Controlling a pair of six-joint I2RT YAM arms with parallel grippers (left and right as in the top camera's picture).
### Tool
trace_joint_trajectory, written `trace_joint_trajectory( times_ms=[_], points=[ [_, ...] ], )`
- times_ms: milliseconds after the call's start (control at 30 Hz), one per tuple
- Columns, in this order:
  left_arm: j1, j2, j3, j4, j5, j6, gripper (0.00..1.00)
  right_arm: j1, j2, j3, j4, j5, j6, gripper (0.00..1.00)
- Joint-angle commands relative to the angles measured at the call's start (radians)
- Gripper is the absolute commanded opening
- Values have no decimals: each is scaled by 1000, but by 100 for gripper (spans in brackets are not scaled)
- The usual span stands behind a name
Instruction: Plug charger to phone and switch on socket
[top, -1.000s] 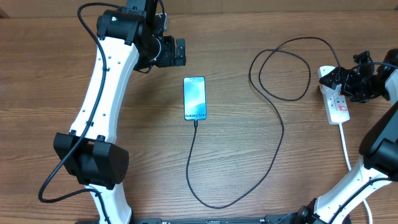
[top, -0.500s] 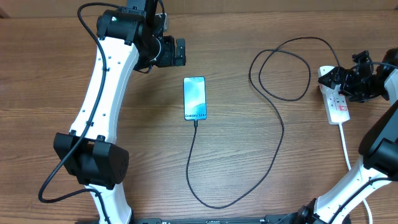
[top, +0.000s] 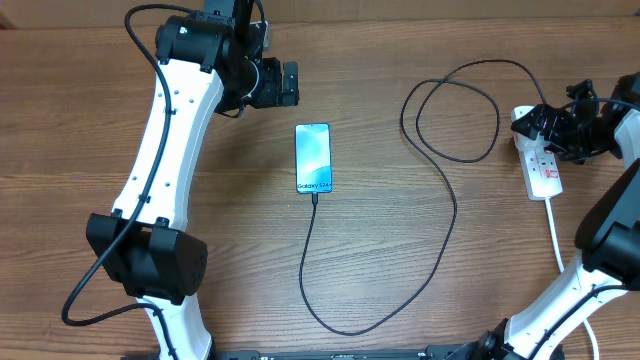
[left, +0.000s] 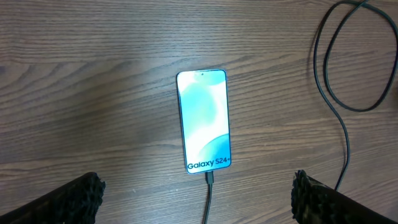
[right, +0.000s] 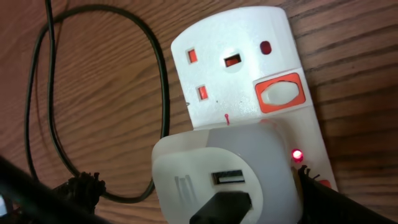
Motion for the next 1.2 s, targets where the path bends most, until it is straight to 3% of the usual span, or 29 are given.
trace_joint_trajectory(
  times_ms=[0, 300, 700, 1167],
  points=[
    [-1, 8, -2, -1, -6, 10, 100, -4, 18, -22, -19, -52, 96, 100],
    [-1, 8, -2, 0, -6, 10, 100, -60, -100, -17, -69, 54, 174, 100],
    [-1, 8, -2, 0, -6, 10, 100, -66, -480, -17, -143, 124, 183, 100],
    [-1, 8, -2, 0, -6, 10, 99, -66, -504, -17, -130, 124, 183, 100]
  ],
)
